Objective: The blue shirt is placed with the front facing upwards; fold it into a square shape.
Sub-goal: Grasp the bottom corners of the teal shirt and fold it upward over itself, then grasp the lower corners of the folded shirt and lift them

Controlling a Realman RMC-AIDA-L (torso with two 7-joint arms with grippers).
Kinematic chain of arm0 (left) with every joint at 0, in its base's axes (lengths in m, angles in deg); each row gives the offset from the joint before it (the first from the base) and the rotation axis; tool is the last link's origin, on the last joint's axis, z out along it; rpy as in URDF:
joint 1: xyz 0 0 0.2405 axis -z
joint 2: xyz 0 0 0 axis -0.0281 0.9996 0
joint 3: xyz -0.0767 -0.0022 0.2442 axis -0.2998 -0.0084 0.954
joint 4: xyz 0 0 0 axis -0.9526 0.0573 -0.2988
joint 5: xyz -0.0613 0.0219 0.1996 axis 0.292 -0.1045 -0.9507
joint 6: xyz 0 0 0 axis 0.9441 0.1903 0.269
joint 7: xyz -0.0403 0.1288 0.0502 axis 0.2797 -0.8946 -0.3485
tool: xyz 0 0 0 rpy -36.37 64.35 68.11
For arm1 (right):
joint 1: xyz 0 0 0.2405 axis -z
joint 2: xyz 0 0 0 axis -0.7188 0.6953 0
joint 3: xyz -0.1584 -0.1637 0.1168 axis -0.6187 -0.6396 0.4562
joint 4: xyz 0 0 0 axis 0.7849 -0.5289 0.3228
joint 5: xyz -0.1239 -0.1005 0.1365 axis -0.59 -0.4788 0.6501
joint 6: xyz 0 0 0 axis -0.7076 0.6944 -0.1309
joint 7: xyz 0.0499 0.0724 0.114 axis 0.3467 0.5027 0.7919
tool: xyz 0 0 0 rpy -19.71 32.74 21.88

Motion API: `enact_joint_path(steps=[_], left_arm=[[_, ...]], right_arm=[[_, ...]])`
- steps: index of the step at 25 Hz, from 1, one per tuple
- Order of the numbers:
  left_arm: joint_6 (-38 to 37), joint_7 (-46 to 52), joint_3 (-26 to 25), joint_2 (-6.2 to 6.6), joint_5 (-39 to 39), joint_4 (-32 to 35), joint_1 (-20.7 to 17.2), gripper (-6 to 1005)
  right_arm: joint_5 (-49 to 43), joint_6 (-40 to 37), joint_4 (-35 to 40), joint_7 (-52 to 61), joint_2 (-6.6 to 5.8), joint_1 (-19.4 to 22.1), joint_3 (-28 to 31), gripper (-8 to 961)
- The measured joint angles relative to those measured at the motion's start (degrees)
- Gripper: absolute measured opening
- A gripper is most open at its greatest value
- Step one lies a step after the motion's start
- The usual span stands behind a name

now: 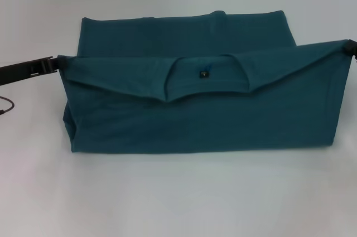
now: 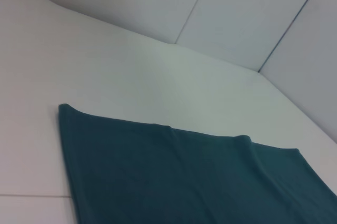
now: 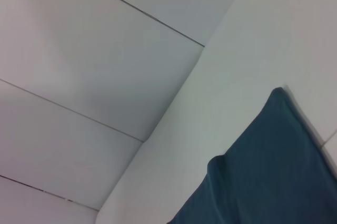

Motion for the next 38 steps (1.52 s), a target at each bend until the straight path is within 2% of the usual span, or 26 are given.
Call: enact_joint_path(steps=[13,23,27,33,37,38], left_arm=[[8.22,-1.66,2.83,0.42,0.0,3.72,2.69,59],[12.87,-2.01,4.74,-0.03,0.0,5.05,3.51,60],[14.89,-4.1,5.13,-1.37,0.0,4.75,3.63,61],[20.18,-4.4,6.08,-3.79,0.01,2.08,3.13,62],[19.97,-3.78,6.11,-3.7,0.0,1.34,2.22,62],[19.72,-3.22,6.1,-3.59,-0.05,0.98,1.86,104]], right_arm=[[-0.02,7.33,-1.51,-1.74,-0.11,-2.87,-2.34,53],[-0.02,15.68,-3.74,-3.55,-0.13,-5.89,-8.2,57],[-0.1,18.82,-3.78,-4.81,0.12,-7.21,-11.92,61],[-0.06,22.36,-3.64,-4.83,0.32,-8.0,-15.57,172],[-0.03,22.16,-2.71,-4.97,-0.34,-7.35,-15.66,246],[-0.02,21.97,-2.22,-5.09,-0.47,-7.05,-15.66,265]])
